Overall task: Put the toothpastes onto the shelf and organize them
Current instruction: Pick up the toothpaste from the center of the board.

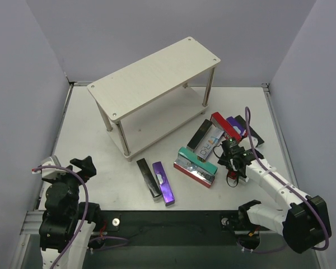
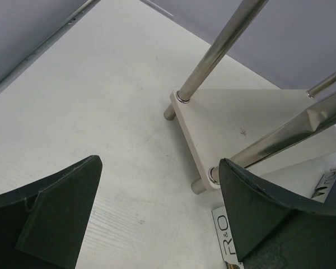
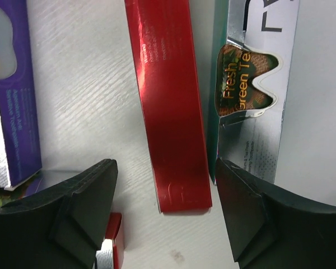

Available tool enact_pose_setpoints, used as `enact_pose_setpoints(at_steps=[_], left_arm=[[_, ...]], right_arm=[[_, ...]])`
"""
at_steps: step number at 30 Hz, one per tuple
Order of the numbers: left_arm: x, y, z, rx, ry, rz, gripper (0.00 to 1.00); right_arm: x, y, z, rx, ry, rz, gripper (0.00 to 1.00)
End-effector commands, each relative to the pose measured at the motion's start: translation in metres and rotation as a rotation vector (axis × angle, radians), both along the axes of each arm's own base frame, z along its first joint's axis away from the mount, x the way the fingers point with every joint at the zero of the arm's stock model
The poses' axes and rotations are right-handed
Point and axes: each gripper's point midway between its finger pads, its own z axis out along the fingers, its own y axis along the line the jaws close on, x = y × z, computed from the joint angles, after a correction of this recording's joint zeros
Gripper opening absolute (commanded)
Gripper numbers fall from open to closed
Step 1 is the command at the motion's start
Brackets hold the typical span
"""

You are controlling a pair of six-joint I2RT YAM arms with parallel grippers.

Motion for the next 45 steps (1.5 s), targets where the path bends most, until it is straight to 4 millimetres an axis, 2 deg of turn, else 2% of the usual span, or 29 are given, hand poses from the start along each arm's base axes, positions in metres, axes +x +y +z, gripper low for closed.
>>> enact_pose_setpoints(at_steps=[1, 9, 15, 20, 24, 26, 29, 35, 40, 45], left_arm=[[-0.018, 0.001, 0.026, -0.032, -0.149, -0.007, 0.97], [-0.018, -0.001, 0.025, -0.032, -0.147, -0.023, 0.97], [-0.017, -0.001, 0.024, -0.031, -0.141, -0.021, 0.97], [-0.017, -0.001, 0.024, -0.030, -0.144, -0.021, 0.97], [-0.017, -0.001, 0.023, -0.029, -0.141, -0.020, 0.97], [-0.017, 0.000, 0.025, -0.030, -0.145, -0.018, 0.97], [-0.017, 0.000, 0.023, -0.027, -0.141, -0.014, 0.97], [-0.015, -0.002, 0.024, -0.023, -0.133, -0.025, 0.97], [-0.013, -0.005, 0.023, -0.017, -0.127, -0.041, 0.97], [-0.011, -0.006, 0.023, -0.010, -0.124, -0.052, 0.97]], right_arm=[[0.018, -0.014, 0.005, -0.098, -0.055, -0.066, 0.70], [0.018, 0.001, -0.024, -0.063, 0.037, -0.036, 0.65], [0.010, 0.017, -0.031, -0.036, 0.039, 0.013, 0.60], [-0.002, 0.009, -0.042, -0.041, 0.034, -0.047, 0.61], [-0.005, 0.007, -0.044, -0.032, 0.019, -0.066, 0.61], [-0.005, 0.007, -0.043, -0.036, 0.013, -0.061, 0.57], [-0.005, 0.005, -0.037, -0.039, -0.013, -0.051, 0.49], [-0.005, 0.005, -0.007, -0.037, -0.089, 0.002, 0.39], [-0.002, 0.005, 0.029, -0.080, -0.152, 0.111, 0.37], [0.015, 0.025, 0.077, -0.120, -0.237, 0.318, 0.37]])
